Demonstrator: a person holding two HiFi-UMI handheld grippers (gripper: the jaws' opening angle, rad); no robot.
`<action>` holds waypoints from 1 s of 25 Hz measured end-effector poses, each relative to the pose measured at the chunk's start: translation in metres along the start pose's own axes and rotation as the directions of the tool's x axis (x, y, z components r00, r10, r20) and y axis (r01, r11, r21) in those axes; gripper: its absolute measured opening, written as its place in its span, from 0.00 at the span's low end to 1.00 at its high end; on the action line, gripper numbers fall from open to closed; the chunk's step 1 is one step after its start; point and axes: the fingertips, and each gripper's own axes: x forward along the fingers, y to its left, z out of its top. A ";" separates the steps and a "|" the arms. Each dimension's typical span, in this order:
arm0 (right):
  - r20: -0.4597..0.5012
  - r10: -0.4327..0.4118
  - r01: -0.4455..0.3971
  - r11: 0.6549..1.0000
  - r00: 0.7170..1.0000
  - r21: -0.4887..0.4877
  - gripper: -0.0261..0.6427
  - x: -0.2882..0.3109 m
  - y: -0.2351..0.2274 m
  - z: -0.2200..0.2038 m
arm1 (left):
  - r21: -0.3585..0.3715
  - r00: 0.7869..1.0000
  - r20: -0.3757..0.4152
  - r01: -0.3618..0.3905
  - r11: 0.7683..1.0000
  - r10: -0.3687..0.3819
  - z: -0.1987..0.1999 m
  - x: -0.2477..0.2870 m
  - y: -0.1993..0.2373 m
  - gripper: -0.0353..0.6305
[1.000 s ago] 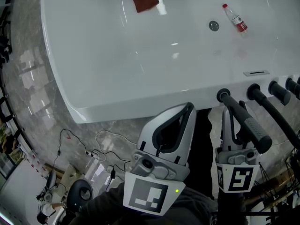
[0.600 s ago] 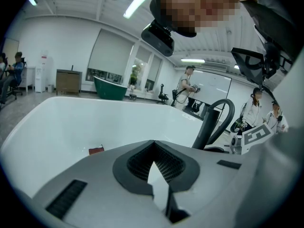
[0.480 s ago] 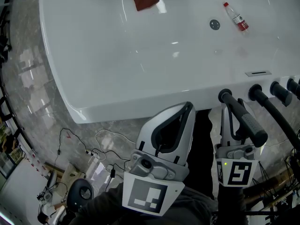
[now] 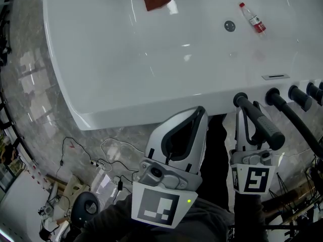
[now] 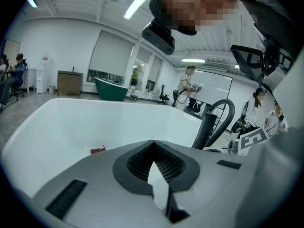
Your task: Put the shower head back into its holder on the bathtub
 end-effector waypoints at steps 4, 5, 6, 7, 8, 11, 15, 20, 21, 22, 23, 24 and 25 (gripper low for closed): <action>-0.006 0.015 -0.015 1.000 1.000 0.003 0.25 0.000 0.004 -0.001 | -0.022 1.000 -0.015 -0.015 1.000 0.015 0.013 0.007 0.005 0.06; -0.009 0.027 -0.027 1.000 1.000 0.003 0.25 0.001 0.006 -0.001 | -0.017 1.000 -0.011 -0.015 1.000 0.015 0.014 0.007 0.005 0.06; -0.011 0.038 -0.038 0.999 0.999 0.001 0.26 0.002 0.007 -0.001 | -0.010 1.000 -0.005 -0.015 1.000 0.015 0.015 0.007 0.004 0.06; -0.011 0.044 -0.044 0.999 0.999 -0.001 0.28 0.003 0.008 -0.002 | -0.004 1.000 0.000 -0.015 1.000 0.015 0.015 0.008 0.004 0.06; -0.010 0.045 -0.045 0.999 0.999 -0.002 0.29 0.004 0.008 -0.001 | 0.002 1.000 0.003 -0.015 1.000 0.015 0.015 0.008 0.003 0.06; -0.008 0.055 -0.055 0.998 0.998 0.010 0.35 0.002 0.011 0.001 | 0.016 1.000 -0.007 -0.013 1.000 0.014 0.012 0.010 0.003 0.06; 0.003 0.080 -0.080 0.996 0.997 0.031 0.41 -0.002 0.015 0.004 | 0.017 1.000 -0.015 -0.015 1.000 0.015 0.014 0.009 0.001 0.06; 0.016 0.080 -0.081 0.996 0.997 0.032 0.42 -0.003 0.015 0.010 | 0.033 1.000 -0.007 -0.015 0.999 0.015 0.016 0.009 -0.002 0.06; 0.021 0.081 -0.082 0.996 0.996 0.032 0.42 -0.004 0.015 0.012 | 0.034 1.000 -0.007 -0.016 0.999 0.016 0.015 0.009 -0.002 0.06; 0.026 0.082 -0.083 0.996 0.996 0.032 0.42 -0.005 0.015 0.013 | 0.033 1.000 -0.008 -0.017 0.999 0.017 0.015 0.010 -0.003 0.06; 0.031 0.083 -0.083 0.996 0.996 0.031 0.42 -0.006 0.015 0.014 | 0.033 1.000 -0.009 -0.017 0.999 0.018 0.014 0.010 -0.003 0.06; 0.034 0.081 -0.082 0.996 0.996 0.029 0.42 -0.007 0.015 0.015 | 0.035 1.000 -0.009 -0.017 0.999 0.017 0.014 0.011 -0.003 0.06; 0.037 0.077 -0.078 0.997 0.996 0.027 0.42 -0.007 0.014 0.016 | 0.039 1.000 -0.008 -0.015 0.999 0.016 0.014 0.011 -0.004 0.06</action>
